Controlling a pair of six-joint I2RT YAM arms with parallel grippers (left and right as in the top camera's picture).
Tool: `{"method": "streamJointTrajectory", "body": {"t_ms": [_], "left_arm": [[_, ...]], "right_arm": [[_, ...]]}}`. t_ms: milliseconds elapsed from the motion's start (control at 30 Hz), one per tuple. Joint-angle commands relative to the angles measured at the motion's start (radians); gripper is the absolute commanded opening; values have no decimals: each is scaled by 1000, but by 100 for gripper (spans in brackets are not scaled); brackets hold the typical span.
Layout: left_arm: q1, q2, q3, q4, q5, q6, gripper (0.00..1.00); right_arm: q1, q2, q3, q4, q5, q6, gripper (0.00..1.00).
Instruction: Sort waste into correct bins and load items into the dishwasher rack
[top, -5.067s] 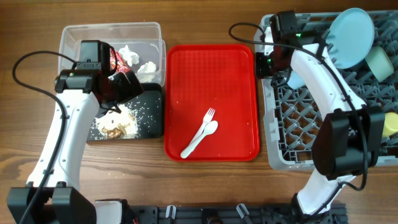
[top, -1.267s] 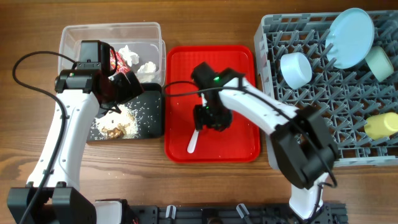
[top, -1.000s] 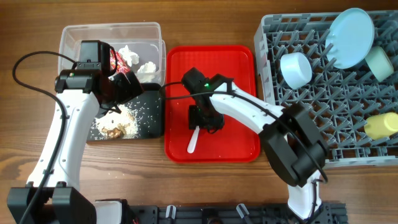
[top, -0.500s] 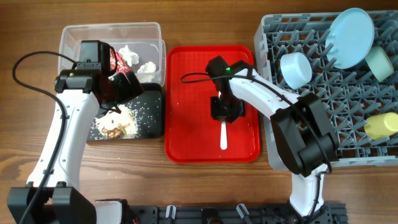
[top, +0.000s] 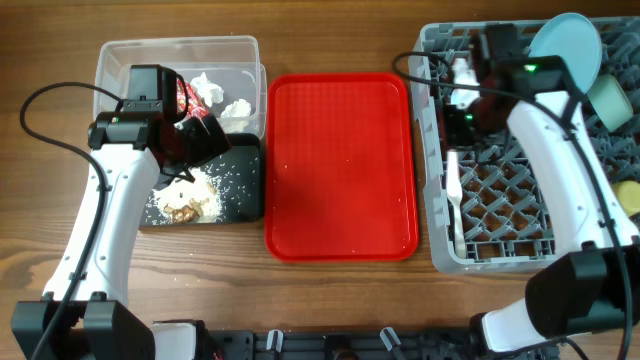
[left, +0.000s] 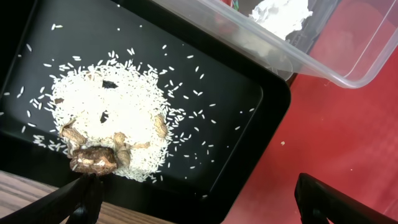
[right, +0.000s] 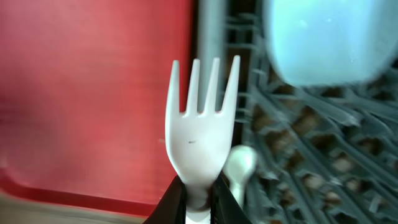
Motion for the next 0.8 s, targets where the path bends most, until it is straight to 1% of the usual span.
{"method": "streamJointTrajectory", "body": {"t_ms": [0, 67, 167, 200, 233, 300, 367, 433, 500, 567, 600, 633, 700, 767], "left_arm": [[6, -14, 1, 0, -10, -10, 100], [6, -14, 1, 0, -10, -10, 100], [6, -14, 1, 0, -10, -10, 100], [6, -14, 1, 0, -9, -10, 100], [6, -14, 1, 0, -9, -10, 100], [6, -14, 1, 0, -9, -9, 100], [3, -14, 1, 5, -9, -9, 100], [-12, -14, 1, 28, -5, 6, 100], [-56, -14, 1, 79, 33, 77, 100], [-106, -14, 1, 132, 32, 129, 100], [-128, -13, 1, 155, 32, 150, 100], [-149, -13, 1, 171, 32, 159, 100], [-173, -9, 1, 171, 32, 179, 100], [-182, 0, 1, 109, 32, 179, 100]], "right_arm": [[-43, 16, -91, 26, 95, -53, 4], [-51, 16, -134, 51, 105, -53, 4], [-49, 17, -179, 85, 56, -55, 5], [-49, 17, -190, 98, 49, -55, 9], [-49, 17, -194, 102, 49, -55, 20], [-49, 17, -194, 110, 49, -53, 33], [-50, 17, -194, 128, 49, -19, 37], [-50, 7, -181, 160, 19, -12, 39], [-50, -21, -138, 209, -35, 0, 42], [-50, -44, -95, 269, -90, -2, 65], [-50, -48, -66, 297, -109, -3, 75], [-50, -48, -45, 309, -132, -13, 81], [-50, -48, -43, 290, -190, -55, 82], [-50, -47, -47, 219, -199, -32, 82]]}}
